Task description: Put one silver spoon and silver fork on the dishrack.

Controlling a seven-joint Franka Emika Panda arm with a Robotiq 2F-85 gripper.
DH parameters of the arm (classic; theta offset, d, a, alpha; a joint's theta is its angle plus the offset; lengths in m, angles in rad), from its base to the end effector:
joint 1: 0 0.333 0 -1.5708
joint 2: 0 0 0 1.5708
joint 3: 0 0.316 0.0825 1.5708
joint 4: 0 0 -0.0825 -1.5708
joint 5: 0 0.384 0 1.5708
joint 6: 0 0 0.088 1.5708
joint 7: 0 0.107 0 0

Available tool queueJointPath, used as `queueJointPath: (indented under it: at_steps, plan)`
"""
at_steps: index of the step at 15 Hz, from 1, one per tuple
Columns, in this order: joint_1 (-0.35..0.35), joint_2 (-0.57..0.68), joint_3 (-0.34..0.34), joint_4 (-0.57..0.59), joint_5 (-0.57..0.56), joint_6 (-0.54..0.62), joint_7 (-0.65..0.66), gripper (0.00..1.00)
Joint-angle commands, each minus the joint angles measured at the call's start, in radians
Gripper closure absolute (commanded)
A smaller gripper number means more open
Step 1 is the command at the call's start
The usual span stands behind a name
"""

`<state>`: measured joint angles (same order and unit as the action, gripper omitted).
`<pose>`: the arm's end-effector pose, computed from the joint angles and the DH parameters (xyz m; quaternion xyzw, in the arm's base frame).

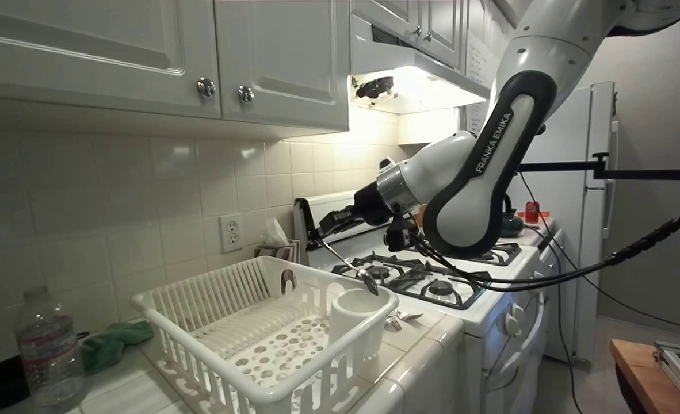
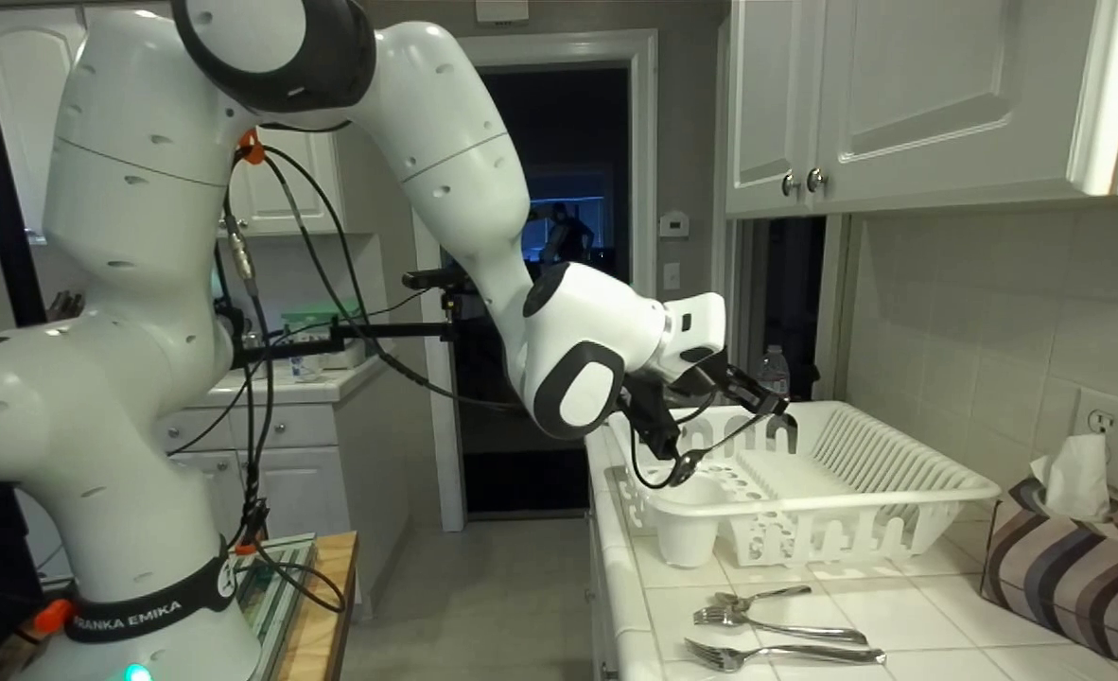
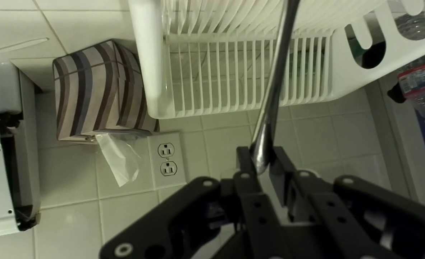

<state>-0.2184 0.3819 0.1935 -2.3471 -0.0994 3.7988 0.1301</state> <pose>0.5597 -0.0063 0.3070 -0.8564 0.0413 -0.5111 0.0601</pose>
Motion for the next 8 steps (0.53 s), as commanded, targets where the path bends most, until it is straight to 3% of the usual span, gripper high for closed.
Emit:
queueJointPath:
  at_steps: [1,8]
  plan:
    - [0.043,0.002,-0.061,-0.011,-0.028,0.02,0.013,0.96]
    - [0.075,0.04,-0.108,-0.025,-0.029,0.123,-0.005,0.96]
